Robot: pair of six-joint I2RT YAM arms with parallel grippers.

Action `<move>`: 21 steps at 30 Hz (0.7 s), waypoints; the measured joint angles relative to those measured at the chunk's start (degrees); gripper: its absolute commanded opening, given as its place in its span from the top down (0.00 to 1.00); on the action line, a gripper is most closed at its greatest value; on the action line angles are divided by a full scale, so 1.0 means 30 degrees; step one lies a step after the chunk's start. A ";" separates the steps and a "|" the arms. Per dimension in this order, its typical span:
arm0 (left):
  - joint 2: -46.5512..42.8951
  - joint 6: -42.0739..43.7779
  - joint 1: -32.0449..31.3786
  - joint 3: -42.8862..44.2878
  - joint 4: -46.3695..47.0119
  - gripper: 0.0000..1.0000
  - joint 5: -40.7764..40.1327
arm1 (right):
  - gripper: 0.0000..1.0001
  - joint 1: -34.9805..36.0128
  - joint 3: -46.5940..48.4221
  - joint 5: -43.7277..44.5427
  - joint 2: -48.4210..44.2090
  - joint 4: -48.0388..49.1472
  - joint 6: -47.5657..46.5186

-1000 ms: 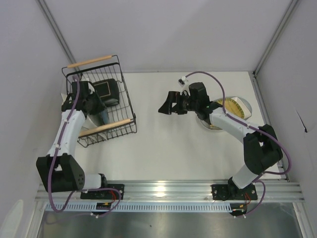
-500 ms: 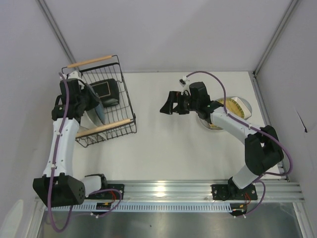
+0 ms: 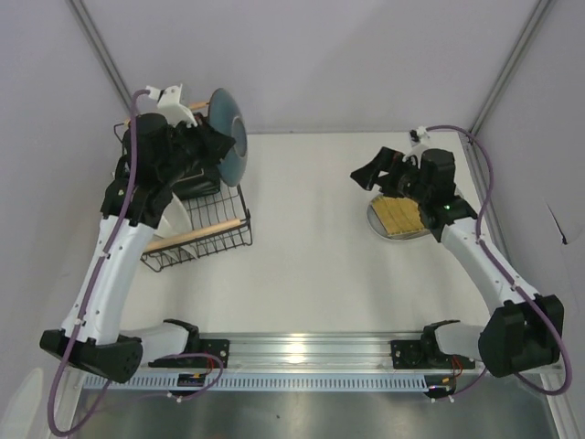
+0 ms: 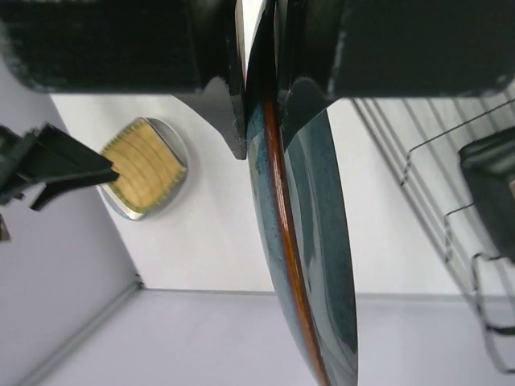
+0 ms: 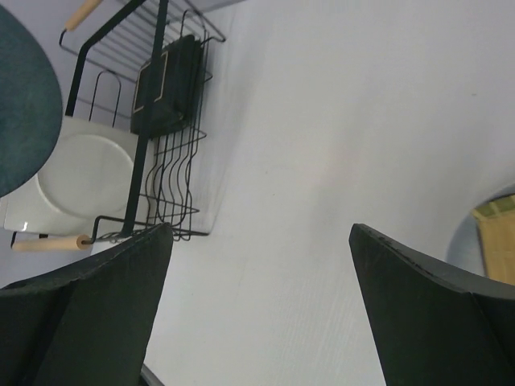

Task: Unload the plates from the dish rack
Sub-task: Place the plate on the table

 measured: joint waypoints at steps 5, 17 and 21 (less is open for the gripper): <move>0.1115 0.1282 -0.3818 0.1836 0.0044 1.00 -0.0845 | 0.00 -0.1923 -0.0780 0.0080 -0.1909 -0.0226 0.0102; 0.5034 0.4758 -1.2313 -0.0721 -0.0160 1.00 -0.8240 | 0.01 -0.6506 -0.3177 0.1078 -0.4765 -0.2331 0.0984; 0.5472 0.5319 -1.4353 -0.2302 0.0233 1.00 -1.0353 | 0.00 -0.7395 -0.3730 0.3162 -0.5544 -0.4029 0.1851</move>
